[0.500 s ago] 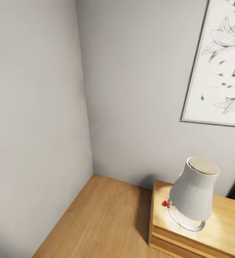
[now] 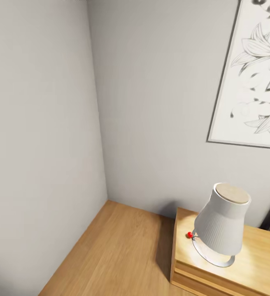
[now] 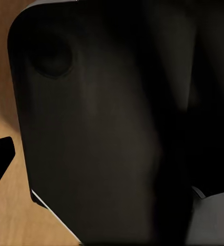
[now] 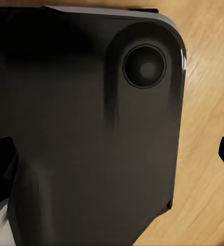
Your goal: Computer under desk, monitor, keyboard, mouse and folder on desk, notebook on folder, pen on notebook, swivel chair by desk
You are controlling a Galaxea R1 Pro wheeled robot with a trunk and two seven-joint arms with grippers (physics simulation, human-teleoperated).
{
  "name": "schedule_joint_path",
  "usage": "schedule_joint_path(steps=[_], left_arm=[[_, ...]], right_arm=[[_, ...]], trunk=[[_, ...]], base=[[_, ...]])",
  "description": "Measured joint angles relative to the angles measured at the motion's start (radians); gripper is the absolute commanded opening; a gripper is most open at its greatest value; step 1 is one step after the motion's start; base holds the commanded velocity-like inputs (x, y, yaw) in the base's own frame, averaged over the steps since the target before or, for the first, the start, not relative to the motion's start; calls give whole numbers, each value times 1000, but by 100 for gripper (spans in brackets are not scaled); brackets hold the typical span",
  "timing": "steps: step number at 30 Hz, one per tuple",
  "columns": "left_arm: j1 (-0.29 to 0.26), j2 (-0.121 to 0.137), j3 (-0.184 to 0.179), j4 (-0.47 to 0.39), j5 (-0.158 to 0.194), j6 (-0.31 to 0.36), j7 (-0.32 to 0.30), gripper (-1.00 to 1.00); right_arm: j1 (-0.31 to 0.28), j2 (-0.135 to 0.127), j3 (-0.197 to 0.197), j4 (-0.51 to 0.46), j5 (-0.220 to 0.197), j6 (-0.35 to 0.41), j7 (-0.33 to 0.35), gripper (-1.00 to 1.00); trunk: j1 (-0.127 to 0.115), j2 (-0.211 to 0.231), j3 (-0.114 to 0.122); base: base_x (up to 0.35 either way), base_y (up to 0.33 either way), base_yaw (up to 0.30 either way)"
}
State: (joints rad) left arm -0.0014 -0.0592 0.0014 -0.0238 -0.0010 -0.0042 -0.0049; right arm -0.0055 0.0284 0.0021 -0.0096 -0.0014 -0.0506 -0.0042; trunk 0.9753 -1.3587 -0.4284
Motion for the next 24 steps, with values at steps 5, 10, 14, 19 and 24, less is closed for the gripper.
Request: schedule_joint_path(steps=[5, 10, 14, 19, 24], left_arm=[[0, 0, -1, 0, 0, 0, 0, 100], [0, 1, -1, 0, 0, 0, 1, 100], [0, 1, 0, -1, 0, 0, 1, 100], [0, 2, 0, -26, 1, -45, 0, 100], [0, 2, -1, -105, 1, -157, 0, 100]], right_arm=[[0, -3, -1, 3, -2, -28, 0, 100], [0, -3, -3, 1, -5, -56, 0, 100], [1, -2, 0, 0, -2, -79, 1, 100], [0, 1, 0, -6, -2, -231, 0, 100], [0, 9, -1, -110, -6, -356, -1, 100]], trunk=[[-19, 35, 16], [-38, 70, 31], [-54, 98, 44], [-73, 133, 60], [-92, 168, 75]], base=[[0, 0, 0], [0, 0, 0], [0, 0, 0], [0, 0, 0], [0, 0, 0]])
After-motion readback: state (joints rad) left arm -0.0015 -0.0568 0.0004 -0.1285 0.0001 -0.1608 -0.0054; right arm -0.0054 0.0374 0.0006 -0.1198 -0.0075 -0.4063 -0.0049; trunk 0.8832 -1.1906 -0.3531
